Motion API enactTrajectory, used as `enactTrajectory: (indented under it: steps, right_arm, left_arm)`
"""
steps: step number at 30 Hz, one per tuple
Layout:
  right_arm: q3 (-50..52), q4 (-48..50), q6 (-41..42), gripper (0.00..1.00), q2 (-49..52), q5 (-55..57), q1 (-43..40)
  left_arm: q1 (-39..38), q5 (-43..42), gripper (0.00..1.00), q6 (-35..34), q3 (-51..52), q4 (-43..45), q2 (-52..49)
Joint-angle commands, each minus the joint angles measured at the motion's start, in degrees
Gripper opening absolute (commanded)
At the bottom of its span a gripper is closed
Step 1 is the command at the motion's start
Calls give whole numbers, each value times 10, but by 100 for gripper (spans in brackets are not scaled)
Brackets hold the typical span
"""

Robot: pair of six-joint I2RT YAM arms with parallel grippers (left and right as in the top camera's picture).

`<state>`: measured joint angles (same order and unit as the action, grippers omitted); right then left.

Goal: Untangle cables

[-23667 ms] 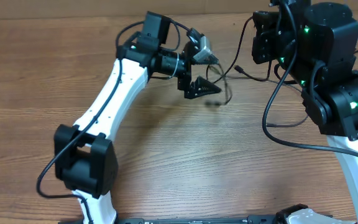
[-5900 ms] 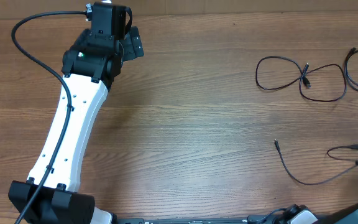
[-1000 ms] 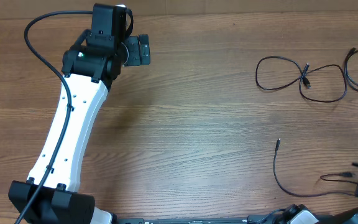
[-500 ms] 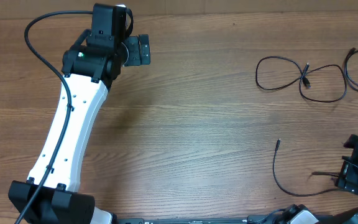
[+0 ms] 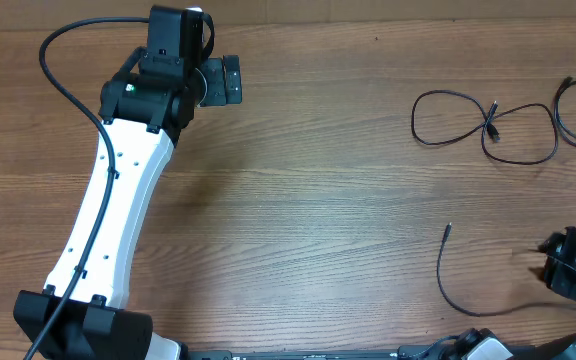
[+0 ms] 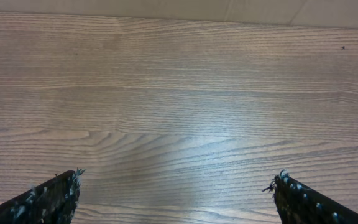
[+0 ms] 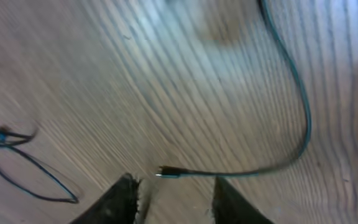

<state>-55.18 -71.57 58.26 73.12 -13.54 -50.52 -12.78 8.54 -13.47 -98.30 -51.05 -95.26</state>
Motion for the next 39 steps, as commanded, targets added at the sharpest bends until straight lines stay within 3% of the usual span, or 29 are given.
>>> enactTrajectory:
  steps: [1, 2, 9, 18, 23, 29, 35, 39]
  right_arm:
    - [-11, 15, -2, 92, -5, -7, 2]
    - [-11, 23, -2, 100, -5, -7, 2]
    - [-11, 74, -2, 100, -5, -21, 2]
    - [-11, 195, -303, 100, -5, -178, 2]
    - [-11, 155, -305, 100, -4, -35, 2]
    - [-10, 96, -333, 100, -4, 9, 2]
    - [-5, 17, -251, 100, -4, 102, 2]
    - [-5, -44, -207, 100, -4, 104, 3]
  left_arm:
    - [-4, -7, 100, 6, -9, 3, 1]
    - [-4, -7, 100, 6, -9, 3, 1]
    - [-4, -7, 100, 6, -9, 3, 1]
    - [-4, -8, 100, 6, -9, 3, 1]
    - [-4, -42, 100, 7, -9, 3, 1]
    - [-4, -43, 99, 6, -9, 3, 1]
    - [-4, -49, 100, 6, -9, 3, 1]
    - [-4, -56, 99, 6, -9, 1, 1]
